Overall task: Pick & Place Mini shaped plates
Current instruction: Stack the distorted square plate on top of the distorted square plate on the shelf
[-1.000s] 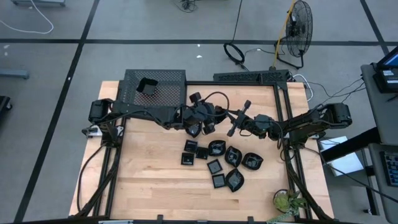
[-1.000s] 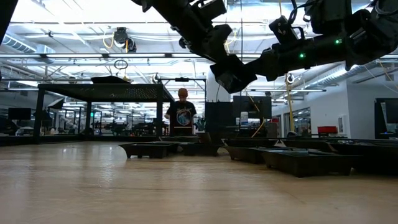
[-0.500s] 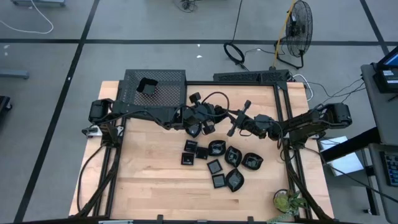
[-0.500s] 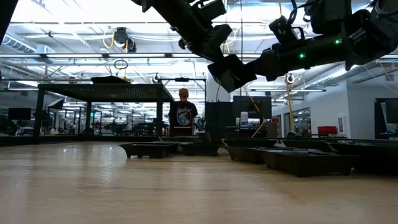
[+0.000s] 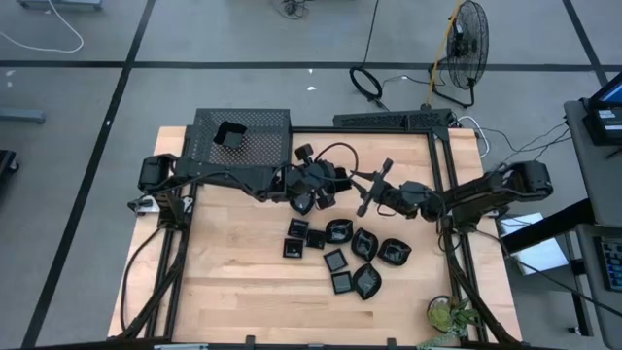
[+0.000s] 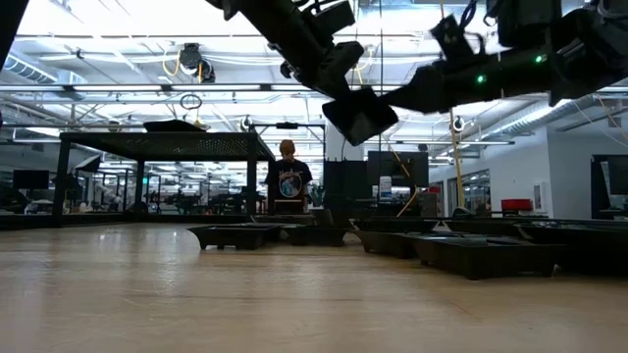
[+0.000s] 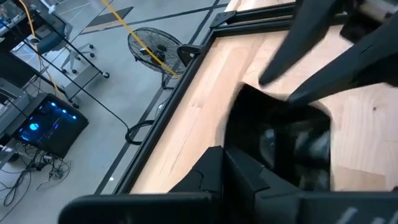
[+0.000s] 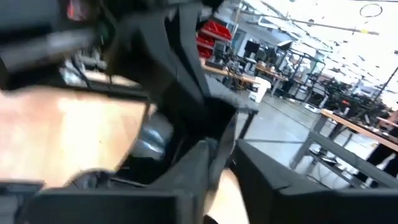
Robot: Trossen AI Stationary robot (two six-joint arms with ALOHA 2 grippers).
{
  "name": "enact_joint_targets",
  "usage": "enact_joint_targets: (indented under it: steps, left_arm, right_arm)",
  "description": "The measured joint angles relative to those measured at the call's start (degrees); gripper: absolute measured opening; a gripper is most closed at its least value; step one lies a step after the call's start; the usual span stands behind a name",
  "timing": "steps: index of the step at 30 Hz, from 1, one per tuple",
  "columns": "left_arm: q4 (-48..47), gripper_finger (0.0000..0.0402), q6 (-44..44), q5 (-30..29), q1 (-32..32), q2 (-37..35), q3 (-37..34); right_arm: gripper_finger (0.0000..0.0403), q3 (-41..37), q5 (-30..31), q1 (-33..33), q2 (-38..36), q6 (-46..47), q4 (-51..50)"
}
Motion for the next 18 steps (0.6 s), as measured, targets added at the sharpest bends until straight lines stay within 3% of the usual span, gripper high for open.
enact_joint_targets:
  steps: [8, 14, 18]
  left_arm:
    - [-5.5, 0.0007, 1.3, -1.4, 0.0, -3.8, 0.0]
    - [-15.3, 0.0005, -2.0, -2.2, 0.0, -12.8, 0.0]
    - [-24.2, 0.0010, -5.6, -5.7, 1.2, -19.8, 0.0]
  right_arm:
    - [0.0193, 0.0, 0.2, 4.0, -5.1, 1.9, -4.1]
    - [0.0211, 0.0, 0.4, 3.9, -5.5, 2.1, -5.3]
    - [0.0207, 0.0, 0.2, 3.9, -5.5, 2.1, -5.3]
